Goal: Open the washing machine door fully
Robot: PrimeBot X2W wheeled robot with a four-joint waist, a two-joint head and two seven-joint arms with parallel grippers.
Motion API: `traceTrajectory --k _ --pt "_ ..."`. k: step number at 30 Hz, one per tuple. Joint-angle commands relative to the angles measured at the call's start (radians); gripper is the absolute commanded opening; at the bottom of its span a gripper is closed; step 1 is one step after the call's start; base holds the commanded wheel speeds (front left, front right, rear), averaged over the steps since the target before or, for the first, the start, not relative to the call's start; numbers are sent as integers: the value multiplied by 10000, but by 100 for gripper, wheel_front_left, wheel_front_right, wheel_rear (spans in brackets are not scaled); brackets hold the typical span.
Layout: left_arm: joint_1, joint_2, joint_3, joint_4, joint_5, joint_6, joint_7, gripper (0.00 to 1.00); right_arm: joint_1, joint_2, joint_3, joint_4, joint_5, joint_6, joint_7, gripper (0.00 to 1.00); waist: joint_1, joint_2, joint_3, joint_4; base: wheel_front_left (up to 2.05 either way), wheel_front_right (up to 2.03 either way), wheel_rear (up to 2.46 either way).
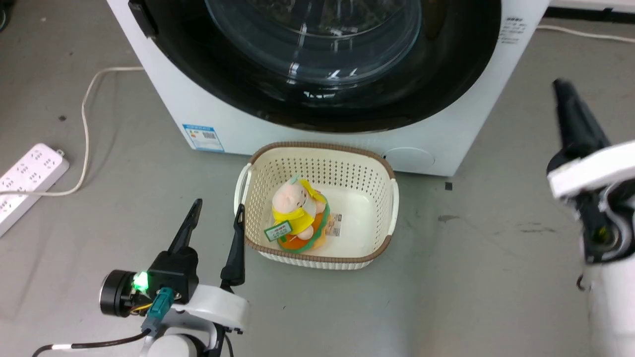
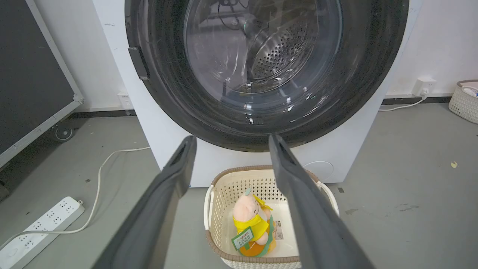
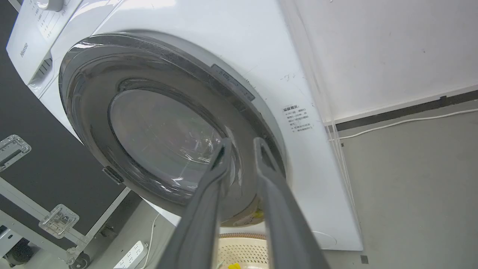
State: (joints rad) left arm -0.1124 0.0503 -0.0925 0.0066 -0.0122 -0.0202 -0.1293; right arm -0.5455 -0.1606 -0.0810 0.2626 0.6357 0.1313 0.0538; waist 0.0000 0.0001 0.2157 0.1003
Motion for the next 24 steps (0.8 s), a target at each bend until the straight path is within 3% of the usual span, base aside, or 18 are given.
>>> traceTrajectory --k 1,10,12,24 --pt "-217 21 -83 -34 -61 -1 -115 100 -558 -119 -121 300 345 -2 91 0 0 -1 147 81 0 0 0" --pt "-411 13 -218 -40 -128 -18 -282 100 -2374 -264 -541 2131 1312 -3 831 0 0 -1 628 318 0 0 0" --pt "-509 8 -315 -23 -169 -31 -365 100 -3219 -407 -593 3140 1592 -3 1229 0 0 -1 846 453 0 0 0" --pt "-841 -1 -556 13 -495 -6 -616 100 -5769 -1114 -1034 5760 2593 -4 2030 0 0 -1 1499 879 0 0 0"
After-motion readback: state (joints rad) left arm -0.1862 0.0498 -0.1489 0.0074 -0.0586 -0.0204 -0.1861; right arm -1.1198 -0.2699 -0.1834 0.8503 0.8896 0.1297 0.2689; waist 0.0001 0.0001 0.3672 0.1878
